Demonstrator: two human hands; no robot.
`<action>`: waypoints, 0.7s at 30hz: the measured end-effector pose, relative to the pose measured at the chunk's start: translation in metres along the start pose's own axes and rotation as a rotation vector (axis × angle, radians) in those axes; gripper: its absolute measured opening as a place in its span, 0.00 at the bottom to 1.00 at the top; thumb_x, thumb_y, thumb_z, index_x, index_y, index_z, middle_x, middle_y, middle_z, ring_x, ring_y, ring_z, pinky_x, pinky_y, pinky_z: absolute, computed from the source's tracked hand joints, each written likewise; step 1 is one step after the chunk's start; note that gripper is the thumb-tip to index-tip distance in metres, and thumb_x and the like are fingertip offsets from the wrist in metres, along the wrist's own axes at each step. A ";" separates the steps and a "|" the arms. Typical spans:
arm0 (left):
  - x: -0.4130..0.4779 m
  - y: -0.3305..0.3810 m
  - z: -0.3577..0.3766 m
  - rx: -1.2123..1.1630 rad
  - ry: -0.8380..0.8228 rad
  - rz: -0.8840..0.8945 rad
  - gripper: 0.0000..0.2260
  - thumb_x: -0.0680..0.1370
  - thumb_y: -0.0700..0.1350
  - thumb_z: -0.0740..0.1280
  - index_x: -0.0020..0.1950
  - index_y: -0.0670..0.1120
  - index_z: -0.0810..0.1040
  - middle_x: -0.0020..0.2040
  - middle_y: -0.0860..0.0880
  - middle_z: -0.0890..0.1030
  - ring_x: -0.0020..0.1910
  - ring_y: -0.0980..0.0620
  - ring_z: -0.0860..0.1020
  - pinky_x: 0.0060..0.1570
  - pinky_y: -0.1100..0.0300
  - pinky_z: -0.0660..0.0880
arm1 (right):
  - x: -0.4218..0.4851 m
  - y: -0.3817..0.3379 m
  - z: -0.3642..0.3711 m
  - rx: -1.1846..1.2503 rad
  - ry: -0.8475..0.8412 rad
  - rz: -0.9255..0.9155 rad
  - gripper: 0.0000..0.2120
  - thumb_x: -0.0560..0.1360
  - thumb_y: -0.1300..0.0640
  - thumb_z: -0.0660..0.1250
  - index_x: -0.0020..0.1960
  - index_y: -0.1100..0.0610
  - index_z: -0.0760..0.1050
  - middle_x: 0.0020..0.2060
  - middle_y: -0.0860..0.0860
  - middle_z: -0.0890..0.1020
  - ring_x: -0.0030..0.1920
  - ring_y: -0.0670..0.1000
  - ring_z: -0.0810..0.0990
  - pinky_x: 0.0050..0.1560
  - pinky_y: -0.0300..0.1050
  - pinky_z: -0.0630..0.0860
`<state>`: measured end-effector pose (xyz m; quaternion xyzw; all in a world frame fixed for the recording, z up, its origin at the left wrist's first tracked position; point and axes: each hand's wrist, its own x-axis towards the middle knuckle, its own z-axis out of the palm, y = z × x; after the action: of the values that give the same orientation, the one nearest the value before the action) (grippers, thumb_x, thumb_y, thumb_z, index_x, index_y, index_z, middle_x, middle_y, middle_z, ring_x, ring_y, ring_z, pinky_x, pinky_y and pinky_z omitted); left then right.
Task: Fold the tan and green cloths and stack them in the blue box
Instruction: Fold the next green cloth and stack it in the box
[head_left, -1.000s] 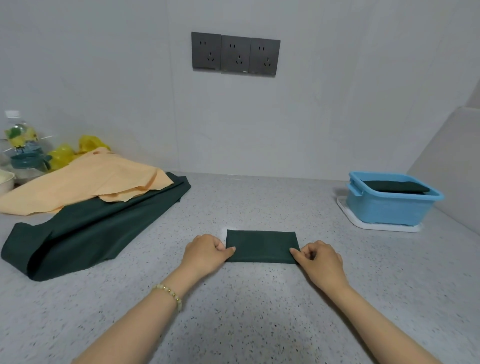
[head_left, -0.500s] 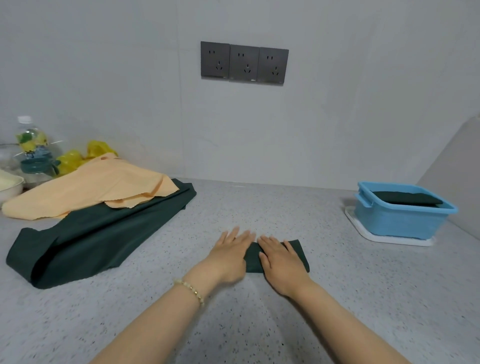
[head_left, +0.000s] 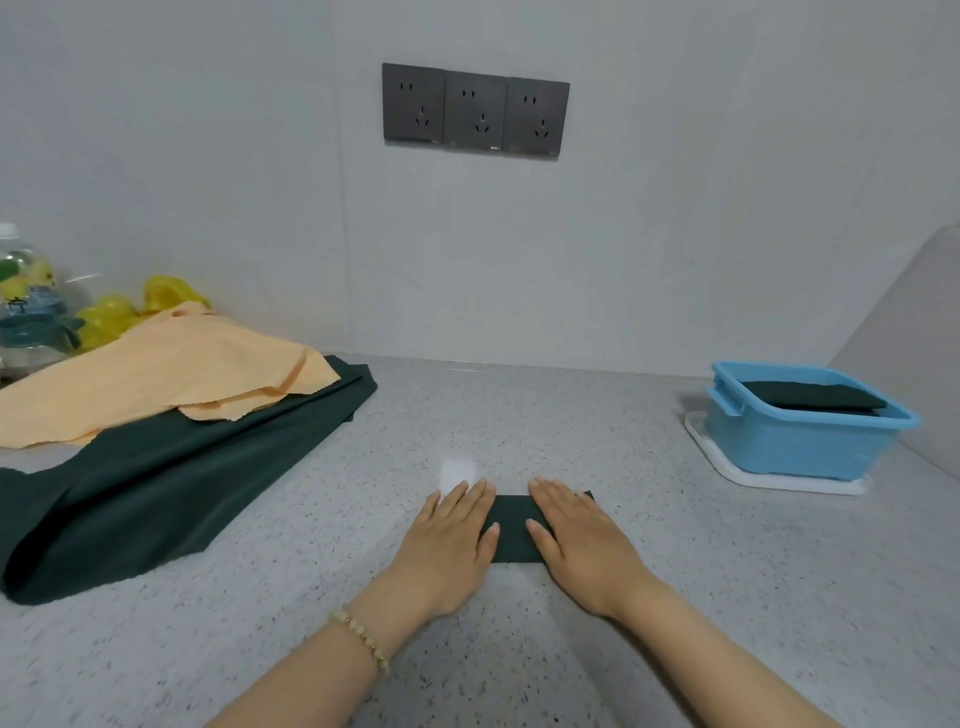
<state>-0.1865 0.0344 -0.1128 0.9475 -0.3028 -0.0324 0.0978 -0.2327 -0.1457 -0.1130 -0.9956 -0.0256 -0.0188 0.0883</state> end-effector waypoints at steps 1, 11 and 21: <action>-0.001 0.000 0.001 -0.003 -0.012 -0.002 0.24 0.84 0.53 0.41 0.78 0.49 0.40 0.78 0.54 0.41 0.76 0.57 0.40 0.75 0.56 0.37 | -0.004 0.008 -0.002 0.002 -0.016 0.024 0.26 0.82 0.45 0.41 0.78 0.52 0.42 0.77 0.45 0.45 0.76 0.42 0.42 0.72 0.37 0.36; 0.002 0.006 -0.013 0.084 -0.078 -0.020 0.23 0.83 0.54 0.43 0.79 0.54 0.45 0.79 0.51 0.47 0.77 0.50 0.47 0.75 0.51 0.39 | -0.016 0.033 -0.027 0.218 -0.124 0.152 0.26 0.83 0.47 0.46 0.78 0.52 0.44 0.77 0.48 0.49 0.77 0.47 0.48 0.76 0.45 0.45; -0.002 0.005 -0.006 -0.019 -0.043 -0.029 0.23 0.83 0.54 0.41 0.79 0.52 0.47 0.79 0.51 0.49 0.76 0.49 0.48 0.75 0.54 0.44 | -0.014 0.030 -0.079 0.980 -0.167 0.619 0.14 0.75 0.58 0.69 0.53 0.68 0.73 0.41 0.59 0.83 0.42 0.53 0.84 0.52 0.47 0.81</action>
<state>-0.1905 0.0325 -0.1061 0.9498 -0.2909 -0.0572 0.0999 -0.2471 -0.1902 -0.0408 -0.7979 0.2538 0.1003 0.5375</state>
